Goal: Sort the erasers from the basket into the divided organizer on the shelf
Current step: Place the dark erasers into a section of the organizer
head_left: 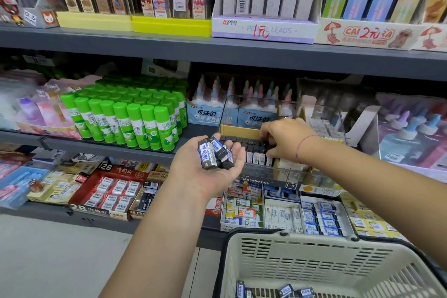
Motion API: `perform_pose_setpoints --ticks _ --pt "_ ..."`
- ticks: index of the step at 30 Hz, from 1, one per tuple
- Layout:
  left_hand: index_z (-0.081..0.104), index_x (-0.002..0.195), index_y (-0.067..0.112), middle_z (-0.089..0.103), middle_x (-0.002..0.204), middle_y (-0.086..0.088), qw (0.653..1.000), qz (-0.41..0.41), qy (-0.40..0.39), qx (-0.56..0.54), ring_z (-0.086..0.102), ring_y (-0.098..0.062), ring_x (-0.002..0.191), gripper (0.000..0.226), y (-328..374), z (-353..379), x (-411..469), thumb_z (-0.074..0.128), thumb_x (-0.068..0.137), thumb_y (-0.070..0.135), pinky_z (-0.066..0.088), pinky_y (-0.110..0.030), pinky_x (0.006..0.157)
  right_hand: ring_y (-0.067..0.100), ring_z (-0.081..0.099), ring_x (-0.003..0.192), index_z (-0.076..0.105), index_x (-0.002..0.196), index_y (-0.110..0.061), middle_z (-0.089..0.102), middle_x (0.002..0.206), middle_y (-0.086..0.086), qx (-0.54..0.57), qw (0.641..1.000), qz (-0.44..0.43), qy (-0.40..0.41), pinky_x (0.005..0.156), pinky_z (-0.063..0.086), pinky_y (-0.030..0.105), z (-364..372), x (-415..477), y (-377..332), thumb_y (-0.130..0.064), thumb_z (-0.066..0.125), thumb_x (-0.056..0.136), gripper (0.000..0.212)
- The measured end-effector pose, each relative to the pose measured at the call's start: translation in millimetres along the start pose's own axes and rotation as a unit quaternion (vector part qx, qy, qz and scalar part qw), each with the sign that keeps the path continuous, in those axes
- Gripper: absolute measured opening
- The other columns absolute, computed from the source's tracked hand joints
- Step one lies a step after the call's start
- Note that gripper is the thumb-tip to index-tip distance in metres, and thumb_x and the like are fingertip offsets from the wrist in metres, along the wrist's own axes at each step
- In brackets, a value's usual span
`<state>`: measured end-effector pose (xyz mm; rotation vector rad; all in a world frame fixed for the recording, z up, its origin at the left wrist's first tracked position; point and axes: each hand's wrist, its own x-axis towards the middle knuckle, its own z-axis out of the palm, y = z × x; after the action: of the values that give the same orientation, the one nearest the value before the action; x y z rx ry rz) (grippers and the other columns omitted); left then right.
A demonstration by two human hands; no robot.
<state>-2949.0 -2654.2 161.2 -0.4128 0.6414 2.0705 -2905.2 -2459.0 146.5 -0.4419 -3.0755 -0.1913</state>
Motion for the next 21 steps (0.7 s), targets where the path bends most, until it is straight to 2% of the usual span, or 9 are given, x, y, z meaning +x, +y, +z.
perform_pose_setpoints --ticks 3,5,6,8,10,13,15,19,21 --pt "0.066 0.094 0.001 0.060 0.103 -0.020 1.000 0.001 0.003 0.003 0.059 -0.032 0.094 0.026 3.6 -2.6 -0.4 0.048 0.096 0.020 0.050 -0.044 0.071 0.015 0.056 0.095 0.058 0.110 -0.028 0.057 0.091 -0.012 0.026 1.000 0.011 0.002 0.085 0.036 0.031 -6.5 -4.3 0.6 -0.036 0.068 0.082 0.030" --pt "0.066 0.094 0.000 0.061 0.104 -0.020 1.000 -0.002 0.000 0.006 0.059 -0.032 0.094 0.027 4.8 -3.7 -1.1 0.048 0.096 0.020 0.050 -0.044 0.070 0.013 0.059 0.094 0.060 0.107 -0.028 0.062 0.094 -0.010 0.088 0.995 0.007 0.036 0.089 0.044 0.030 -16.3 -9.8 -4.2 -0.035 0.069 0.082 0.027" --pt "0.066 0.095 0.000 0.061 0.104 -0.021 1.000 -0.003 -0.004 0.007 0.060 -0.033 0.094 0.028 4.9 -3.9 -1.3 0.048 0.097 0.021 0.050 -0.045 0.070 0.010 0.061 0.090 0.063 0.105 -0.026 0.064 0.094 -0.009 0.152 0.987 -0.005 0.058 0.089 0.047 0.030 -22.6 -13.5 -9.1 -0.033 0.071 0.081 0.025" --pt "0.068 0.097 0.000 0.063 0.104 -0.021 1.000 -0.002 -0.010 0.003 0.061 -0.032 0.092 0.029 4.7 -3.9 -2.1 0.049 0.096 0.021 0.051 -0.046 0.072 0.003 0.060 0.080 0.066 0.101 -0.024 0.065 0.091 -0.008 0.305 0.947 -0.060 0.081 0.083 0.051 0.024 -37.2 -23.9 -25.5 -0.029 0.076 0.078 0.026" --pt "0.068 0.102 0.002 0.064 0.101 -0.020 1.000 -0.001 -0.020 0.006 0.061 -0.030 0.088 0.028 4.4 -3.7 -3.0 0.050 0.095 0.022 0.051 -0.044 0.073 0.001 0.059 0.079 0.064 0.107 -0.027 0.063 0.098 -0.008 0.376 0.914 -0.137 0.066 0.078 0.049 0.016 -48.9 -33.4 -42.4 -0.025 0.078 0.076 0.034" --pt "0.066 0.102 0.004 0.067 0.089 -0.017 0.998 -0.008 -0.046 0.043 0.065 -0.028 0.078 0.028 4.1 -4.2 -4.1 0.047 0.095 0.023 0.050 -0.035 0.066 0.001 0.055 0.087 0.062 0.115 -0.030 0.055 0.106 -0.008 0.350 0.913 -0.206 0.045 0.082 0.047 0.015 -51.0 -34.5 -57.6 -0.022 0.081 0.073 0.047" --pt "0.064 0.095 0.002 0.069 0.083 -0.016 0.996 -0.015 -0.063 0.060 0.068 -0.028 0.070 0.027 3.5 -3.7 -5.2 0.046 0.094 0.022 0.054 -0.034 0.066 0.004 0.053 0.088 0.065 0.108 -0.027 0.055 0.107 -0.005 0.339 0.916 -0.207 0.049 0.083 0.047 0.020 -47.2 -29.5 -61.2 -0.023 0.083 0.069 0.043" --pt "0.064 0.093 -0.001 0.070 0.090 -0.019 0.995 -0.017 -0.079 0.063 0.065 -0.030 0.088 0.028 2.5 -3.7 -6.7 0.044 0.095 0.019 0.048 -0.046 0.089 0.008 0.055 0.082 0.069 0.097 -0.022 0.058 0.102 -0.002 0.367 0.913 -0.170 0.052 0.077 0.049 0.026 -41.1 -23.4 -64.5 -0.022 0.086 0.066 0.035" --pt "0.063 0.093 -0.004 0.070 0.091 -0.021 0.995 -0.015 -0.073 0.066 0.065 -0.031 0.091 0.030 2.8 -3.8 -6.9 0.044 0.096 0.019 0.048 -0.048 0.088 0.012 0.058 0.082 0.070 0.095 -0.021 0.061 0.099 0.000 0.391 0.906 -0.159 0.041 0.076 0.051 0.029 -39.5 -22.2 -64.7 -0.019 0.085 0.067 0.031"
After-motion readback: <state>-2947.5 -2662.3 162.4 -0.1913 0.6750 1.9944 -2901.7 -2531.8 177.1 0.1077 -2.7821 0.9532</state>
